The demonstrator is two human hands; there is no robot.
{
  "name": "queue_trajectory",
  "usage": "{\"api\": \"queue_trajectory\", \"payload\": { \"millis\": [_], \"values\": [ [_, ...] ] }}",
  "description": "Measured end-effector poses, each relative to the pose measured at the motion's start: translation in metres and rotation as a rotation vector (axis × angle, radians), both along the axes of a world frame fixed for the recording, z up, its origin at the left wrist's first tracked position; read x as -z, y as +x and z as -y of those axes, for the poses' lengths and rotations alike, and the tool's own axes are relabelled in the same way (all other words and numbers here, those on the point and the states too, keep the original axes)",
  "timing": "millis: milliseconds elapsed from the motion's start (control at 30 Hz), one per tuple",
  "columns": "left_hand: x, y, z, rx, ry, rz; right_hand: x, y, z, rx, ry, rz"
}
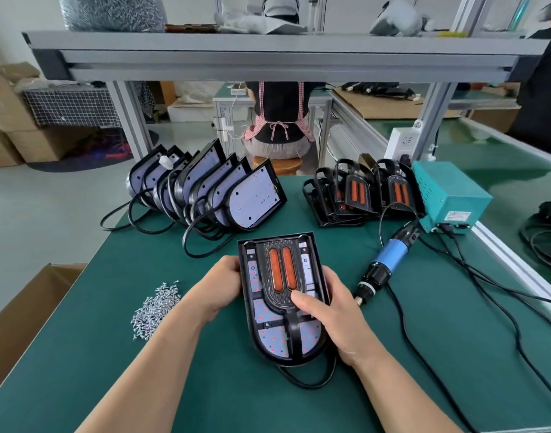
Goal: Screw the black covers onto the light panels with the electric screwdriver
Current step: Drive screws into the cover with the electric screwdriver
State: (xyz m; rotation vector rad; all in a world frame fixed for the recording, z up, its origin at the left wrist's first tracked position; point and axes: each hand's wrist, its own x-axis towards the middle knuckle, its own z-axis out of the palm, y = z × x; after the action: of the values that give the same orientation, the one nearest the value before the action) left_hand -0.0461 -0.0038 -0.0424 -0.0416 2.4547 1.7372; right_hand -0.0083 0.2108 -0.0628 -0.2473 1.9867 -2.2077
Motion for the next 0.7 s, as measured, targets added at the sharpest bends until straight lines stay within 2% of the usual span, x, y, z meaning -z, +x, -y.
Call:
{"api": "queue_trajectory", "payload": {
  "millis": [167, 233, 300, 433, 700],
  "values": [
    [0.007, 0.005, -0.002, -0.166, 0.461, 0.016, 0.000, 0.002, 0.009, 0.000, 0.222, -0.061],
    [0.009, 0.007, -0.004, -0.277, 0.572, 0.004, 0.000, 0.003, 0.010, 0.007, 0.232, -0.054],
    [0.014, 0.007, -0.007, -0.417, 0.519, -0.053, 0.001, 0.002, 0.010, 0.026, 0.193, -0.037],
    [0.023, 0.008, -0.014, -0.596, 0.260, -0.242, 0.002, 0.003, 0.009, 0.065, 0.133, -0.017],
    [0.026, 0.007, -0.019, -0.550, 0.040, -0.264, -0.002, 0.011, 0.004, 0.205, -0.009, -0.017]
  ]
}}
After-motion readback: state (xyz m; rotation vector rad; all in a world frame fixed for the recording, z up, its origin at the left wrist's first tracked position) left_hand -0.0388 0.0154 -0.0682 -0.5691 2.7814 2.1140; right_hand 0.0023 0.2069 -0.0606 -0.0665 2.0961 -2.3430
